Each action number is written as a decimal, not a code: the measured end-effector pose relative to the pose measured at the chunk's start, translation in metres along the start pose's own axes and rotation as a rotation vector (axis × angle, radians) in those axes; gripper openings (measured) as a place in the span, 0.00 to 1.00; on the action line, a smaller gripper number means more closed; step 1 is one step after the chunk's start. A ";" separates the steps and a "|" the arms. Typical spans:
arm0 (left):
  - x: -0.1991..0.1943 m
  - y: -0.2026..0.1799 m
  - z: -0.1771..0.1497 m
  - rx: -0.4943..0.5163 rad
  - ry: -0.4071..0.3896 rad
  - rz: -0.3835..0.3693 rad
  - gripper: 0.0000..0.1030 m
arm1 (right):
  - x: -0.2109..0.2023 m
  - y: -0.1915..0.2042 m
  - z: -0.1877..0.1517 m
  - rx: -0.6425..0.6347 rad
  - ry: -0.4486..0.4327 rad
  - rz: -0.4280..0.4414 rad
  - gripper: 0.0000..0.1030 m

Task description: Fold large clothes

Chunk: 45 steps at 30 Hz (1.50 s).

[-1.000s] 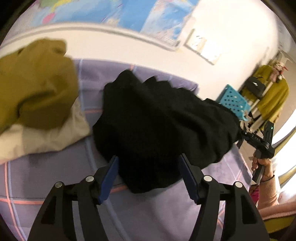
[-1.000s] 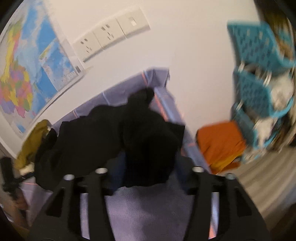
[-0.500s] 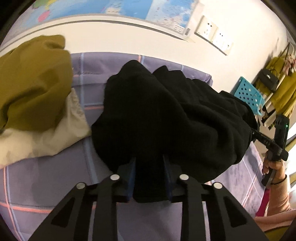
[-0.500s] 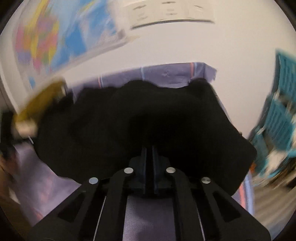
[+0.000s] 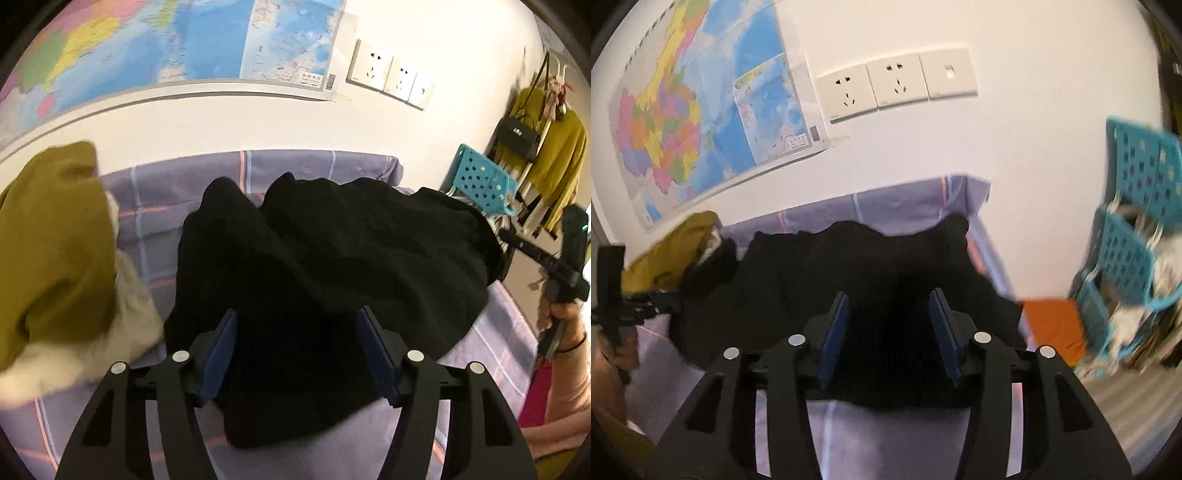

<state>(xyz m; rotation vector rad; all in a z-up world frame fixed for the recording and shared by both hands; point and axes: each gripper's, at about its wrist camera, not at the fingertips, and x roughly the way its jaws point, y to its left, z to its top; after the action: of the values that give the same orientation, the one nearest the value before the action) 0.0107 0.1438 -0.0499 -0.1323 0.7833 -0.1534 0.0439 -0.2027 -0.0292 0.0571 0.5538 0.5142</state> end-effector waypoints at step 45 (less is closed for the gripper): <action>-0.008 0.006 -0.009 -0.034 -0.039 -0.019 0.71 | 0.037 0.045 -0.007 -0.033 0.136 0.245 0.53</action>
<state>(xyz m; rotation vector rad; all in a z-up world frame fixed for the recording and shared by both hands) -0.0005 0.1504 -0.0519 -0.1740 0.7463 -0.1550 0.0472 -0.1466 -0.0449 0.0596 0.6751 0.7698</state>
